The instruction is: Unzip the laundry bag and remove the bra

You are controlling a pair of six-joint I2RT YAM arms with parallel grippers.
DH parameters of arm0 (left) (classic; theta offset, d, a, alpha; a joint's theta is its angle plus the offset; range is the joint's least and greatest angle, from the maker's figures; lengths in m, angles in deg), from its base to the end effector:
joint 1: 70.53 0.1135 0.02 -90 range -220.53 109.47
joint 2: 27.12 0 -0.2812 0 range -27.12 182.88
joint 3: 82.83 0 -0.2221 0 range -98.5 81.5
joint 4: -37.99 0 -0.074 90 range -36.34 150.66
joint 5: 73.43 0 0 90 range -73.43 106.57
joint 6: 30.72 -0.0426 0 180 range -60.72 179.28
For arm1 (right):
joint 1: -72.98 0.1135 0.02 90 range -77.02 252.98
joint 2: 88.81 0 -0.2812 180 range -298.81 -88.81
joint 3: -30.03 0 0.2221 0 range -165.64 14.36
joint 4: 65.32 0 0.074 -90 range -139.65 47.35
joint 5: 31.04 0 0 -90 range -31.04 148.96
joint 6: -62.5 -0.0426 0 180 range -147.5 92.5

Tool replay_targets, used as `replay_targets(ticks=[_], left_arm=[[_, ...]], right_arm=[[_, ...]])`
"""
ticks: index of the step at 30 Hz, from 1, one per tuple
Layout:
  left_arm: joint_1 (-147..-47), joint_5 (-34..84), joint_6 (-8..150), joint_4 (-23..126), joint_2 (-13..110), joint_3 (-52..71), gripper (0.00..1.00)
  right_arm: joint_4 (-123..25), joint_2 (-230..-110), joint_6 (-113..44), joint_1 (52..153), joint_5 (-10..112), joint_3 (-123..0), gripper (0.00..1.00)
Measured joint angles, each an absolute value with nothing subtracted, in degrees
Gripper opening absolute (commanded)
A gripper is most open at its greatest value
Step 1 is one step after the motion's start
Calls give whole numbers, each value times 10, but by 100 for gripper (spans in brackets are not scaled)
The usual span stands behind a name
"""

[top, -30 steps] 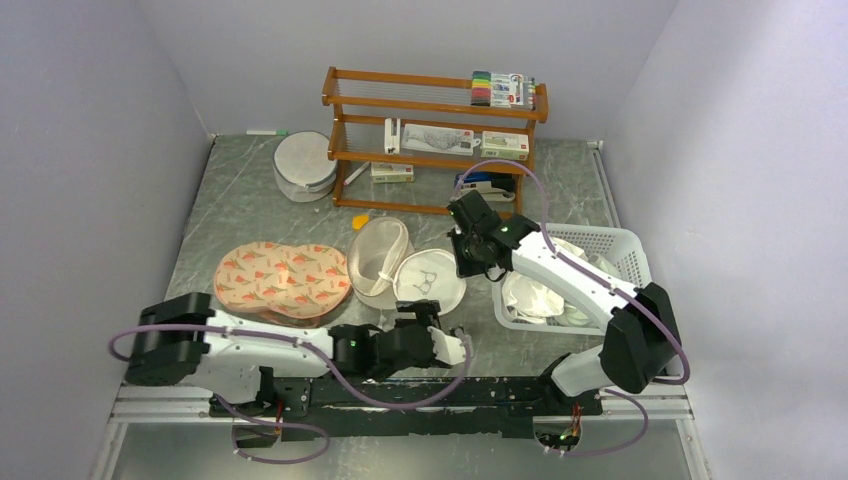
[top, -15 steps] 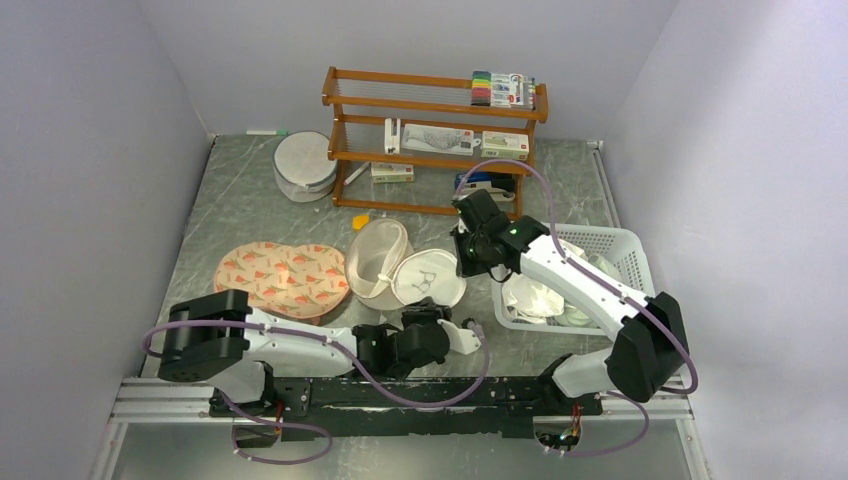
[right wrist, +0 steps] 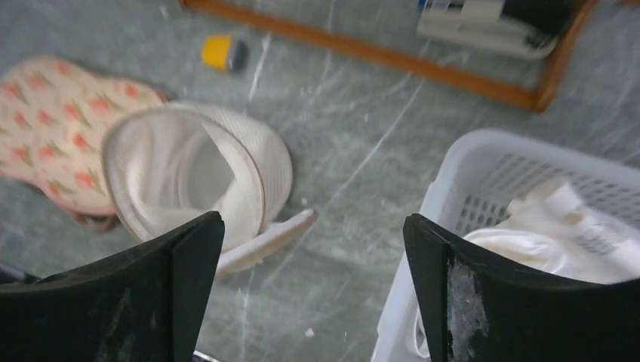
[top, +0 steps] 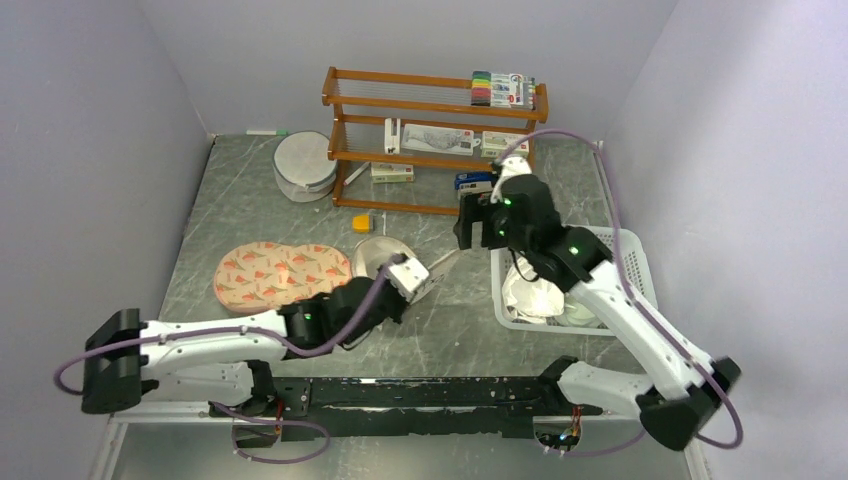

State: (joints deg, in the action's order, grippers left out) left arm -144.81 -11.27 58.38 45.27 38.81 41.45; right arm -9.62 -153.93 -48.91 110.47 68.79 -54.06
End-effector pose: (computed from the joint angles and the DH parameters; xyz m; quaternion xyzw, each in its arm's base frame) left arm 0.0816 -0.2164 0.2973 0.3647 0.7070 -0.1874 0.5762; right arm 0.1668 0.1188 0.3714 -0.0865 0.8872 0.1529 0.4266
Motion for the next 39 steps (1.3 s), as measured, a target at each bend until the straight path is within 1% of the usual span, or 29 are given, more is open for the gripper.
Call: replay_targets(ticks=[1,4,7,13,19,22,25,34,35,36,39], left_arm=[[-1424,-82,612,443,366,428,7],[-1369,-23,683,425,321,457,7],[-1310,27,772,414,287,477,7],[-1183,142,952,374,253,525,7],[-1050,253,1128,268,244,635,7],[-1013,270,1198,252,241,685,7],[-996,274,1251,251,248,712,7],[-970,274,1341,203,336,773,7],[-967,274,1345,195,346,775,8],[-965,276,1348,188,357,775,12],[-958,288,1352,166,381,775,30]], right_arm=[[-108,-1517,-489,1105,701,-541,100],[-146,-1452,-488,1105,734,-537,100],[-175,-1416,-484,1105,753,-531,100],[-186,-1428,-482,1104,764,-528,100],[-185,-1439,-482,1104,764,-515,100],[-185,-1437,-481,1104,764,-515,100],[-186,-1436,-481,1104,765,-515,100],[-186,-1435,-481,1104,765,-503,100],[-186,-1435,-481,1104,765,-502,100],[-186,-1435,-481,1104,765,-502,100],[-185,-1435,-481,1104,765,-501,100]])
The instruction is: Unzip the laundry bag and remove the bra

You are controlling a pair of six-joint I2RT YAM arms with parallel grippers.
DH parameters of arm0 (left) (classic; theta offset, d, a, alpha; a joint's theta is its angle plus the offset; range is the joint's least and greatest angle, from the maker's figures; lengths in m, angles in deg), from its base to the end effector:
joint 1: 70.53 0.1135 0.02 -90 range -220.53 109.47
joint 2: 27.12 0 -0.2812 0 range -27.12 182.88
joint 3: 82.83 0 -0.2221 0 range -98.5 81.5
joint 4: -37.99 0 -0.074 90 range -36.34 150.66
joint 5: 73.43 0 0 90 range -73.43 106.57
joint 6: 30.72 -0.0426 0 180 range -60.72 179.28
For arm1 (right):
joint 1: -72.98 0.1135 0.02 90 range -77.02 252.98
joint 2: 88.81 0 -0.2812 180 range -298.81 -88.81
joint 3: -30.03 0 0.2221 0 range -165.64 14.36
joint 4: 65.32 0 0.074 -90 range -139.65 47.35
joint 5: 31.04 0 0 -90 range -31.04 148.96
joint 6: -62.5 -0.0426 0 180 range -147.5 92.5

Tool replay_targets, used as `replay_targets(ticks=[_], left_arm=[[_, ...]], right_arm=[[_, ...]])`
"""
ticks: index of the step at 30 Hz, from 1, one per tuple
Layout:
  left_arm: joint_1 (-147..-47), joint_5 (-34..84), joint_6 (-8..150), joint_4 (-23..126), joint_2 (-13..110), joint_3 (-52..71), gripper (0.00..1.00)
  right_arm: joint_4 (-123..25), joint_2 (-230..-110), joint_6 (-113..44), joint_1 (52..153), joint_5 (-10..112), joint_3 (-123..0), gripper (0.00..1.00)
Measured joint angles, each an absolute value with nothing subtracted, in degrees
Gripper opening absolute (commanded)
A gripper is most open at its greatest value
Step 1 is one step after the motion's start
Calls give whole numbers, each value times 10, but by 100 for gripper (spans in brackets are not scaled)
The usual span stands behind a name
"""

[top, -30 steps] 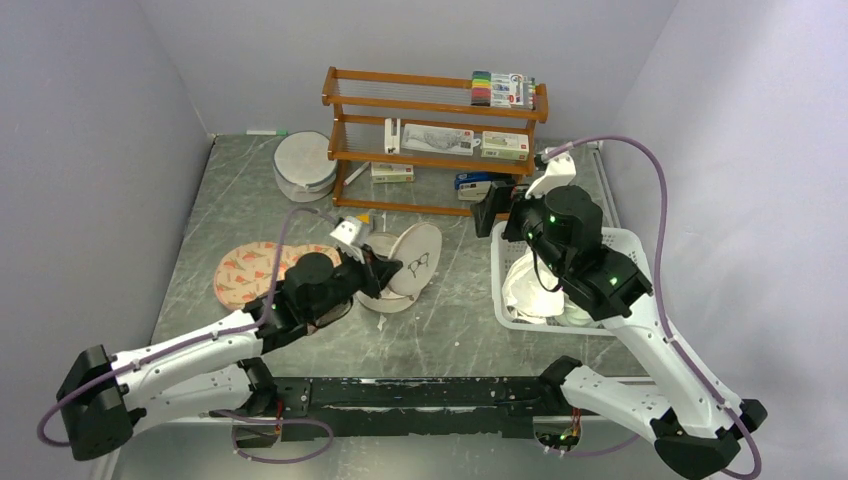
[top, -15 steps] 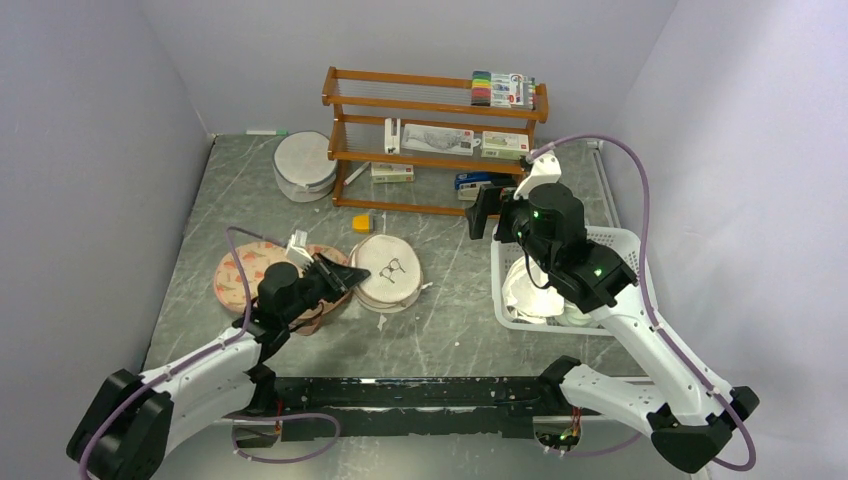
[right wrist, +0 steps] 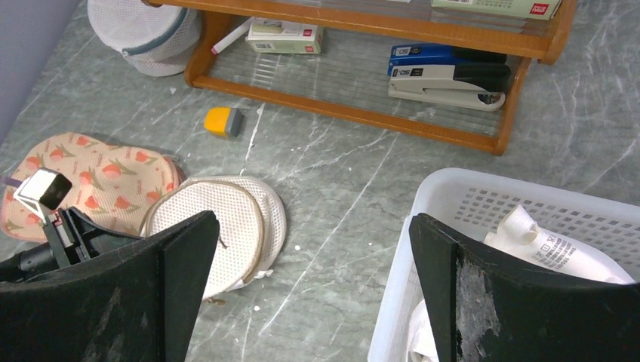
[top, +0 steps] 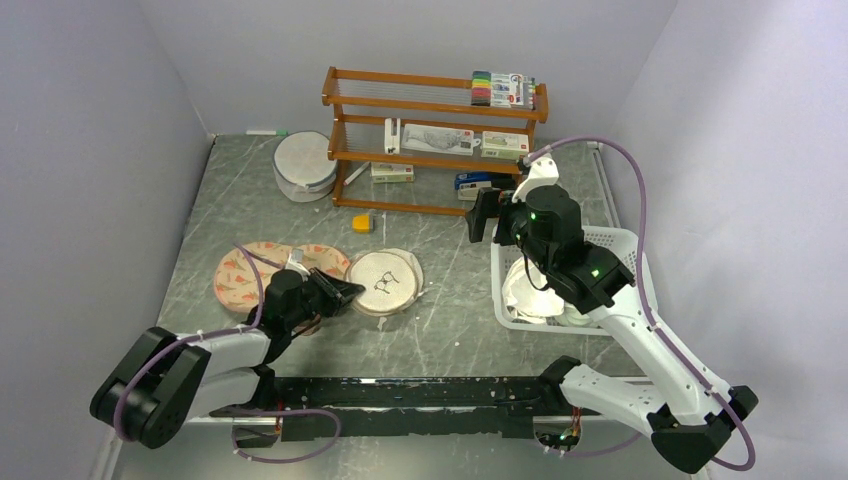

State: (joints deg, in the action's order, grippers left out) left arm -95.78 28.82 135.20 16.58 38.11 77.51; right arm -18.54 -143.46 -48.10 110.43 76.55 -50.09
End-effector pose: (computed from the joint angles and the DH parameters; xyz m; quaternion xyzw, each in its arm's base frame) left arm 0.1437 -0.0778 0.1629 -0.3047 0.7792 -0.4743 0.2739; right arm 0.1385 0.0899 0.3967 -0.0342 0.8198 0.1601 0.5488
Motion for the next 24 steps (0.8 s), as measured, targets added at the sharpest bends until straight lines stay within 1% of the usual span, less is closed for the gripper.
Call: replay_targets(ticks=[3,5,6,9,11,15,17,20,24], left_arm=[[-950,303,1354,144,392,775,53],[-945,308,1356,143,387,775,66],[-942,312,1355,148,380,775,70],[-927,318,1344,199,349,762,79],[-914,319,1329,254,313,740,88],[-890,311,1295,361,228,691,96],[-868,301,1273,428,189,661,98],[-824,275,1229,526,163,613,99],[-779,231,1146,622,182,520,98]], right_arm=[[-185,-1435,-481,1104,766,-501,100],[-185,-1435,-481,1104,766,-501,100],[-185,-1434,-480,1104,766,-501,100],[-185,-1434,-480,1104,766,-500,100],[-185,-1434,-480,1104,767,-500,100],[-185,-1432,-478,1104,770,-499,100],[-185,-1430,-478,1104,771,-498,100],[-185,-1429,-476,1104,773,-498,100],[-182,-1429,-468,1104,779,-498,100]])
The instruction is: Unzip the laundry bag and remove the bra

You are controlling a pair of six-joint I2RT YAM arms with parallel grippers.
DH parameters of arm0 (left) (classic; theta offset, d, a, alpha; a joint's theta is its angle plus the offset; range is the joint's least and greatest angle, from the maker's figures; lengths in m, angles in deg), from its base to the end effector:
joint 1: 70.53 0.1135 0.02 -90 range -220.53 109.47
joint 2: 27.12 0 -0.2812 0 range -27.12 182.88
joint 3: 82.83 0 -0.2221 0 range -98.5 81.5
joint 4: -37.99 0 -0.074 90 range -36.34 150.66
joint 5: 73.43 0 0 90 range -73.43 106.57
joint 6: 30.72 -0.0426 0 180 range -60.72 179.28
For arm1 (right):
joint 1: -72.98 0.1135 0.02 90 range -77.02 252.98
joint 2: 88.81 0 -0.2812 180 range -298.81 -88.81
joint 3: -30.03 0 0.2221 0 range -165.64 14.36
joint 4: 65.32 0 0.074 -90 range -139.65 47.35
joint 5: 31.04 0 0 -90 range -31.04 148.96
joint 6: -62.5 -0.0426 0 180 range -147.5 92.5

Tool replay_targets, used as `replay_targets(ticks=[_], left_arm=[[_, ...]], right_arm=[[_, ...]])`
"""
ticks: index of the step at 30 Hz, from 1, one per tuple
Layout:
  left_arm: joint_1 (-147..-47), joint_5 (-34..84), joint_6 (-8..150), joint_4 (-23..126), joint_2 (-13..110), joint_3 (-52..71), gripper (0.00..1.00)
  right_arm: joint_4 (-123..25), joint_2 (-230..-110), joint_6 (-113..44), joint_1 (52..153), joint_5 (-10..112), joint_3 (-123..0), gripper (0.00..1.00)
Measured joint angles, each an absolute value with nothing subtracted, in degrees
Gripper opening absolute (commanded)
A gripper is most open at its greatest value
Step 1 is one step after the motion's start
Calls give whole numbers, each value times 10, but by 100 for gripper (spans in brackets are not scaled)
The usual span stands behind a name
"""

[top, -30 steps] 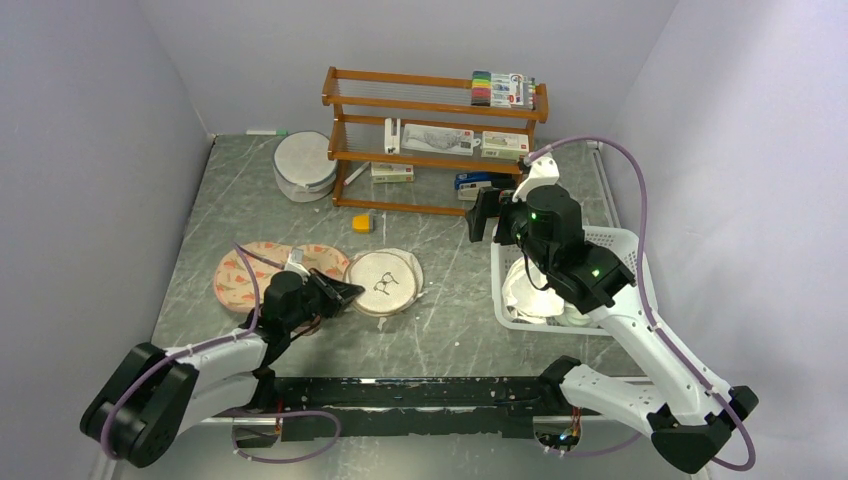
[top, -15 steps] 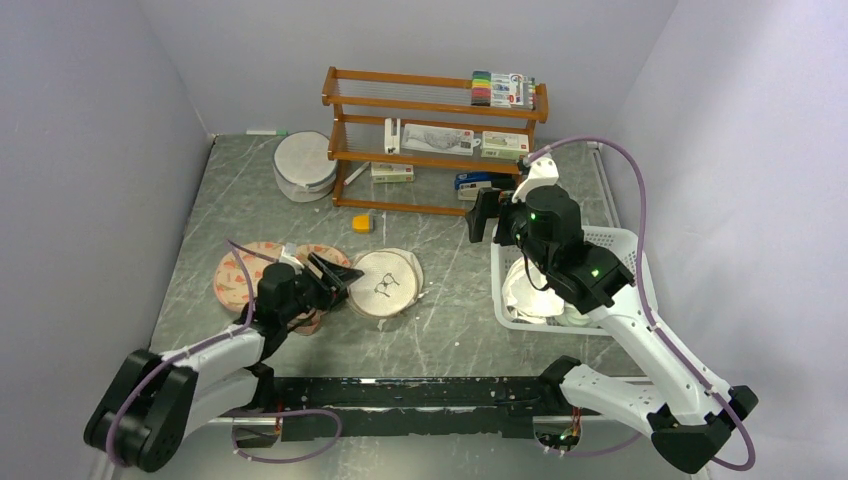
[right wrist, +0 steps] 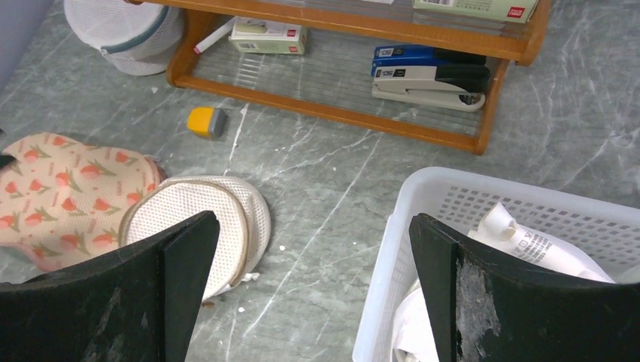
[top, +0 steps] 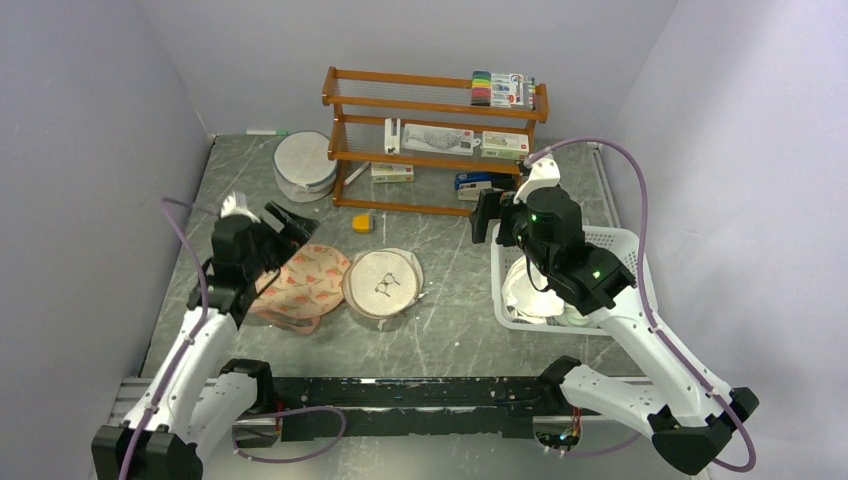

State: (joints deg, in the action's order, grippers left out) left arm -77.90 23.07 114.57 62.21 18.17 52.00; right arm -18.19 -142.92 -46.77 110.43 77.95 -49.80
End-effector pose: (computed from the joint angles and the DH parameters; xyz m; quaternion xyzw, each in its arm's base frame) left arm 0.1484 -0.0241 0.2649 -0.3126 0.7791 -0.3221 0.4376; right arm 0.1368 0.0873 0.3960 -0.0370 0.8193 0.1441 0.5538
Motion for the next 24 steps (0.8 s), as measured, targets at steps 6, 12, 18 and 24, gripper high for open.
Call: replay_targets(ticks=[6,12,18,24], left_arm=[[-767,211,954,682,269,310,100],[-779,258,781,687,306,96,100],[-786,338,715,648,280,3,100],[-793,408,700,571,218,5,100]], right_arm=[[-170,-1439,-448,1104,805,-507,100],[-171,-1446,-411,1104,838,-548,100],[-198,-1445,-360,1104,869,-618,100],[-241,-1407,-318,1104,870,-631,100]])
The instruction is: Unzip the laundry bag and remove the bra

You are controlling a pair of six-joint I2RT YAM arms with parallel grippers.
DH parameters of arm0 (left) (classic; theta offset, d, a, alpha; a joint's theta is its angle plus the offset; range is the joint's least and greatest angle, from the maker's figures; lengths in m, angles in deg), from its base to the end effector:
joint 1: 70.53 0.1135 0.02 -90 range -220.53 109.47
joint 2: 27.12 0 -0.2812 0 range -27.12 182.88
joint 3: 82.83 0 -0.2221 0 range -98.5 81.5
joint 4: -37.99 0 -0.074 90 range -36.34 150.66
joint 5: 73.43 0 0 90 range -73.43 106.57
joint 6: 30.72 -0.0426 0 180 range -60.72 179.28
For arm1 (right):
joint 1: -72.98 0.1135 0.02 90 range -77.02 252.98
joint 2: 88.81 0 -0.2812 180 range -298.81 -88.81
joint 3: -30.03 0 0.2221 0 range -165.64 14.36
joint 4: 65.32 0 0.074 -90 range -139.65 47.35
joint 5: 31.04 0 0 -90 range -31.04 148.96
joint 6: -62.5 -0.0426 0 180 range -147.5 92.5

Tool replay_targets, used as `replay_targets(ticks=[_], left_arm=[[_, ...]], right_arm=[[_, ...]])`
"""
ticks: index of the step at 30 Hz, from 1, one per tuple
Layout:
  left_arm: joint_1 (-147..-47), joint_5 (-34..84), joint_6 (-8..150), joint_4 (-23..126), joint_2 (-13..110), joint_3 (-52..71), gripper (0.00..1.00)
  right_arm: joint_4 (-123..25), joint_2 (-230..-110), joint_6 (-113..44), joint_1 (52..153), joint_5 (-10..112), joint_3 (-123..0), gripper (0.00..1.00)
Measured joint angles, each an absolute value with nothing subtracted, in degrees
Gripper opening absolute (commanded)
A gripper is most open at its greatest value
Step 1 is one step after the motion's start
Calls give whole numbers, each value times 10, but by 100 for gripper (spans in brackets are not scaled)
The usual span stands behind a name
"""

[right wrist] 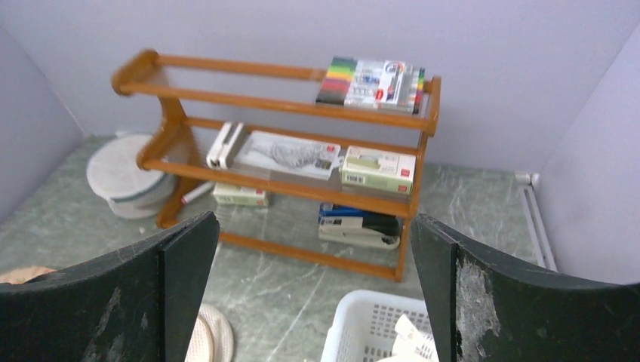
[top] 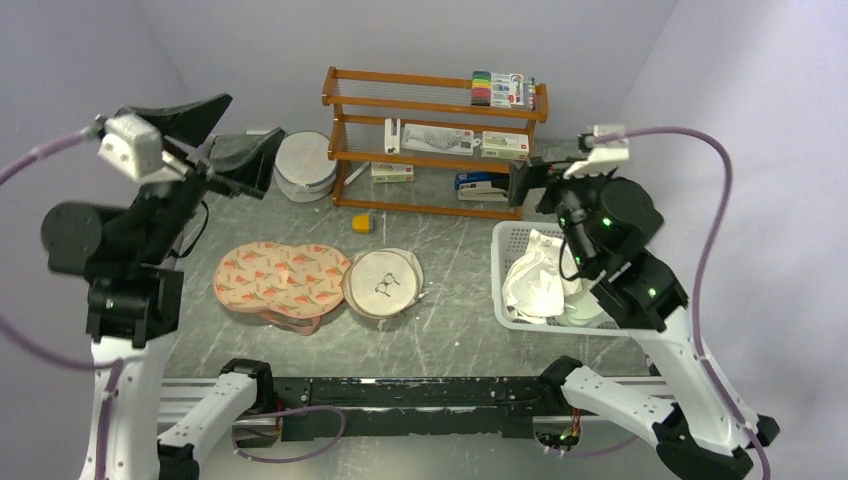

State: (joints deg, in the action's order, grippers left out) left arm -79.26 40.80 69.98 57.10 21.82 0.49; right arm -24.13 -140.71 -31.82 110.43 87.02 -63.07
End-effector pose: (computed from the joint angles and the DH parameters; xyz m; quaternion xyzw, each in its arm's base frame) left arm 0.0801 -0.0300 0.5440 0.1719 0.5020 -0.2475 0.8107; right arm 0.1116 0.0602 0.4811 -0.0312 0.7064 0.0844 0.7021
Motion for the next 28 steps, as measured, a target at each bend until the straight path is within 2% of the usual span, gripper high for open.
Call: replay_targets(ticks=[9,28], left_arm=[[-793,379,704,487,143,41,98],[-793,319,737,522,187,44,95]], right_arm=[[-339,-1290,-301,1104,864,-575,100],[-384,-1322,-304,1103,952,-573,100]])
